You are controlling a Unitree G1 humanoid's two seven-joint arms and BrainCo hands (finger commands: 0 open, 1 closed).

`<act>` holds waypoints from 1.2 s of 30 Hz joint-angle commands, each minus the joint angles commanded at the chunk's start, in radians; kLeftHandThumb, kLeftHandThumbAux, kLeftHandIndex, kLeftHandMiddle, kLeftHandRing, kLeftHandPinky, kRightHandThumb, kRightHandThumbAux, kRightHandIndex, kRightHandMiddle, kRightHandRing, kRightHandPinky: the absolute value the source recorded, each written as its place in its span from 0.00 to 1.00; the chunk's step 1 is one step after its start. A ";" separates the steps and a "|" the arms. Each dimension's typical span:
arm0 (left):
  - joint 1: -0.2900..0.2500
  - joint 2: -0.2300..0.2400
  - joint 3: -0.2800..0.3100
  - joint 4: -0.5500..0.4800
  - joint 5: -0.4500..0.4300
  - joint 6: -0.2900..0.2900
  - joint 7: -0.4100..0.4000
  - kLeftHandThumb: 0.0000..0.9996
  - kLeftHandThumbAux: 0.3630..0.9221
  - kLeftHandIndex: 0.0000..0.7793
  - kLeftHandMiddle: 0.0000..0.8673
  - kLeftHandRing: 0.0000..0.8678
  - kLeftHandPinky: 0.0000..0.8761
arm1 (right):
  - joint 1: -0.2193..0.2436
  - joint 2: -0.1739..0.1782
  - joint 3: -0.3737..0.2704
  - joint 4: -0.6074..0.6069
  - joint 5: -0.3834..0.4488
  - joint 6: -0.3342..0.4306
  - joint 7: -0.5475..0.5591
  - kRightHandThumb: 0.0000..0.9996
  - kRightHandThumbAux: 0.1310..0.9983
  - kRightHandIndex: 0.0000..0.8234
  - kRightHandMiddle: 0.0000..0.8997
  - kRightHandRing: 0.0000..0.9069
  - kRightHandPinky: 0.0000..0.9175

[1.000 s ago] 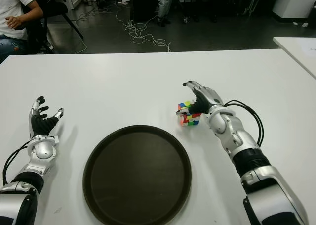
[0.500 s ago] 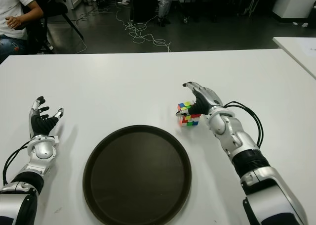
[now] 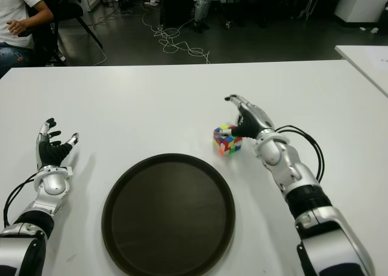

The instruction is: Pick up the Rubik's Cube and put it in the plate

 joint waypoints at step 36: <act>0.000 0.000 0.008 0.006 -0.008 -0.010 -0.008 0.03 0.69 0.16 0.19 0.24 0.32 | -0.019 0.017 -0.036 0.097 -0.007 -0.100 -0.018 0.00 0.47 0.00 0.20 0.52 0.43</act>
